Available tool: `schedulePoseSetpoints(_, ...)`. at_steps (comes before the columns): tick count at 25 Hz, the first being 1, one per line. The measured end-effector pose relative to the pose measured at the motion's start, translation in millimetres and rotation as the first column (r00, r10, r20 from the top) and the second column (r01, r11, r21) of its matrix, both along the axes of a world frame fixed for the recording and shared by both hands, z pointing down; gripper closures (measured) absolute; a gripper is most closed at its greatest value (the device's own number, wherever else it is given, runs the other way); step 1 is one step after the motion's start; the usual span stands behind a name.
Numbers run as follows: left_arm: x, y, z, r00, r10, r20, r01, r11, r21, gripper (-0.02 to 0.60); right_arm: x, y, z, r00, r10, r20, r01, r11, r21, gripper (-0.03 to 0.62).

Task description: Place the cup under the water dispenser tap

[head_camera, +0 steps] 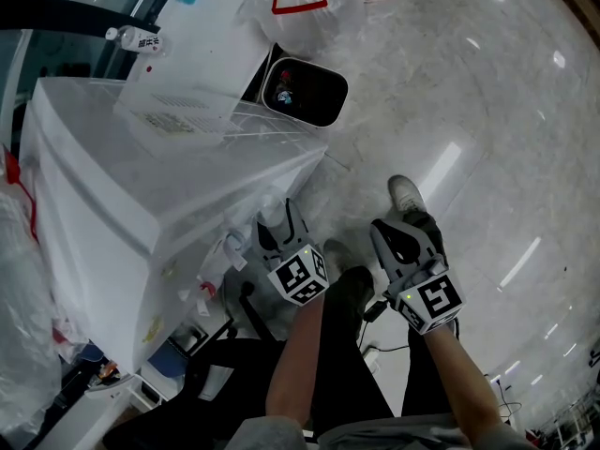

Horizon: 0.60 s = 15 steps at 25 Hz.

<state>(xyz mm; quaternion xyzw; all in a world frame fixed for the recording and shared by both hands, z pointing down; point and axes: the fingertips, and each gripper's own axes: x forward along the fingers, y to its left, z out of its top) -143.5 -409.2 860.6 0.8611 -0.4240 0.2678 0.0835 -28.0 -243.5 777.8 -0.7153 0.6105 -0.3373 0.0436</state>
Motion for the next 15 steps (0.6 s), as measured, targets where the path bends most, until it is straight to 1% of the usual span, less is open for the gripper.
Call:
schedulePoseSetpoints(3, -0.6, 0.5, 1.8, 1.000, 0.005, -0.004, -0.005, 1.000, 0.000, 0.308, -0.9, 1.6, 0.5, 1.000, 0.006, 0.003, -0.006, 1.000, -0.001, 0.582)
schedulePoseSetpoints(10, -3.9, 6.9, 5.4, 1.000, 0.018, -0.002, -0.018, 0.999, -0.027, 0.291, -2.1, 0.5, -0.9, 1.000, 0.003, 0.006, -0.003, 1.000, 0.003, 0.582)
schedulePoseSetpoints(13, -9.6, 15.4, -1.0, 1.000, 0.028, 0.008, -0.028, 0.999, -0.045, 0.291, -0.8, -0.6, -4.8, 1.000, 0.013, 0.017, -0.013, 1.000, -0.006, 0.582)
schedulePoseSetpoints(15, -14.2, 23.7, -7.9, 0.999, 0.040, 0.014, -0.040, 0.998, -0.056, 0.291, -0.6, -2.0, -10.3, 1.000, 0.006, 0.014, -0.007, 1.000, 0.006, 0.582)
